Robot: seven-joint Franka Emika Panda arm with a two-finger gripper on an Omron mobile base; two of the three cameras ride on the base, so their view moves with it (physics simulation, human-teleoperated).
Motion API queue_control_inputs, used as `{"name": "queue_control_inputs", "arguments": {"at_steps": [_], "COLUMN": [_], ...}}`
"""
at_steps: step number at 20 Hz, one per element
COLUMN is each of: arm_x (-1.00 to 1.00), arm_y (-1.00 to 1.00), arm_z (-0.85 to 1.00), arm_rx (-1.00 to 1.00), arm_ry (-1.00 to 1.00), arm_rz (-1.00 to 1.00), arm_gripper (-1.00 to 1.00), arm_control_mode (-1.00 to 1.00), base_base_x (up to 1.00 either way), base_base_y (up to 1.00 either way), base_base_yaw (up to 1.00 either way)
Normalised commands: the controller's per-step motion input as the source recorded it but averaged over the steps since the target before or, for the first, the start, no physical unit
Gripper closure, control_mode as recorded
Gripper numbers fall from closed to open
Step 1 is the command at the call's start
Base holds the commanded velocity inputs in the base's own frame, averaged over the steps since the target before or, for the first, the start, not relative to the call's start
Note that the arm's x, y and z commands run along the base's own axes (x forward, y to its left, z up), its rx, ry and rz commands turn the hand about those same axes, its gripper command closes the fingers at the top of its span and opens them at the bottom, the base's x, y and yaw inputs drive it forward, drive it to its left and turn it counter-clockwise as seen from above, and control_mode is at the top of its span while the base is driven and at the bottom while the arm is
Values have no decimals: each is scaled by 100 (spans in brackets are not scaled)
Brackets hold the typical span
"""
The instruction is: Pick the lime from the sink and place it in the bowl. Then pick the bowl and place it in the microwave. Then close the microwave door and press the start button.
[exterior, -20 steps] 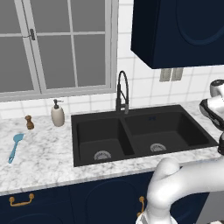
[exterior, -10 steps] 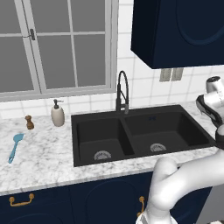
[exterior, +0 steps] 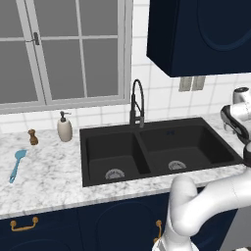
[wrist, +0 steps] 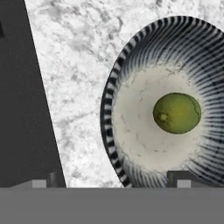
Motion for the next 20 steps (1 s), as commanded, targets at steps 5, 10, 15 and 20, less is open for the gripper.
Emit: {"name": "queue_control_inputs", "arguments": {"at_steps": [5, 10, 15, 20], "arm_x": [16, 6, 6, 11], "arm_y": [-13, -2, -21, -15], "arm_z": [-18, -33, -34, -31], "arm_rx": [4, 1, 7, 6], "arm_ry": [7, 0, 0, 1], "arm_rz": [4, 3, 4, 4], "arm_gripper": [-100, -100, -100, 100], "arm_control_mode": [-100, -100, -100, -100], "base_base_x": [0, 0, 0, 0], "base_base_y": [0, 0, 0, 0], "base_base_yaw": [0, 0, 0, 0]}}
